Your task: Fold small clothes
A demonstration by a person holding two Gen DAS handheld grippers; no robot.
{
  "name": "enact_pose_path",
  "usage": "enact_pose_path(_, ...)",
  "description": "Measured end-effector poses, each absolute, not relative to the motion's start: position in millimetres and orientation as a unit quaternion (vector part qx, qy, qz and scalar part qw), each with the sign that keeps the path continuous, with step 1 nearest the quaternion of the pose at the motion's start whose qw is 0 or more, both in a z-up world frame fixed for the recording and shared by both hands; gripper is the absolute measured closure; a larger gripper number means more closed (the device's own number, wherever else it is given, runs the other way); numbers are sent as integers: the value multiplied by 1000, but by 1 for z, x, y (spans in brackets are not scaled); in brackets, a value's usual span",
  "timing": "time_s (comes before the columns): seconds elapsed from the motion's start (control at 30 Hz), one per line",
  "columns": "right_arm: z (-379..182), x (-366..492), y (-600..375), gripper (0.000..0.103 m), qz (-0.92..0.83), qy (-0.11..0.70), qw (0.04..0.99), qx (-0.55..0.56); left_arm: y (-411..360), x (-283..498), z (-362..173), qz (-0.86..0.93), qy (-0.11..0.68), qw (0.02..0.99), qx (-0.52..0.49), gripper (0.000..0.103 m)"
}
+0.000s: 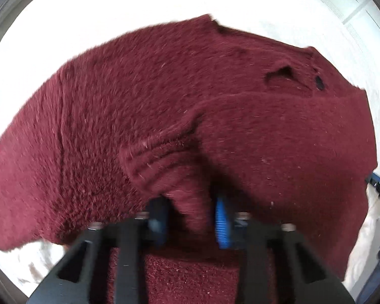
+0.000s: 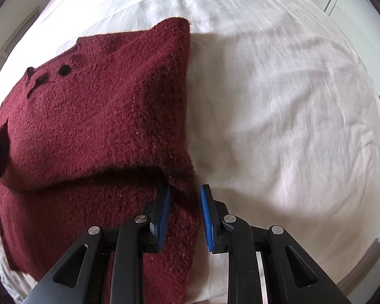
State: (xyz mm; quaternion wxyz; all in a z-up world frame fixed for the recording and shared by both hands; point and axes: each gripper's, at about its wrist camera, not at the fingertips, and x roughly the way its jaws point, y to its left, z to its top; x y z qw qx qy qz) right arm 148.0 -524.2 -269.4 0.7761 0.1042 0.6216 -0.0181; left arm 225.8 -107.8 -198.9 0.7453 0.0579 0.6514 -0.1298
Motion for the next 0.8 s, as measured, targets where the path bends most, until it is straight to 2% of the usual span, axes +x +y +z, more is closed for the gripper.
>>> enact_pose_path(0.1,-263,149,-530,78,-7,616,778,121,-131,230,-189,-137,631,758,92,90)
enact_pose_path(0.13,-261,147,-537,72,-6,613,780,126,-135,231,-183,-137,622,764,99,90)
enact_pose_path(0.17,-256,148,-540,59,-9,608,783,131,-137,233,-176,-138,613,771,101,90)
enact_pose_path(0.23,-249,154,-548,44,-26,596,790,143,-134,237,-161,-138,598,784,90,90)
enact_pose_path(0.43,-248,187,-566,43,-30,565,797,210,-125,251,-133,-115,567,811,89,90)
enact_pose_path(0.6,-268,220,-548,43,-13,578,783,228,-98,251,-148,-107,582,803,71,90)
enact_pose_path(0.7,-278,231,-533,43,0,584,778,230,-102,258,-176,-97,597,794,69,90)
enact_pose_path(0.77,-284,236,-528,51,-8,589,779,217,-101,259,-187,-93,605,788,65,90)
enact_pose_path(0.8,-284,236,-526,64,-20,587,783,208,-99,259,-191,-92,608,786,64,90)
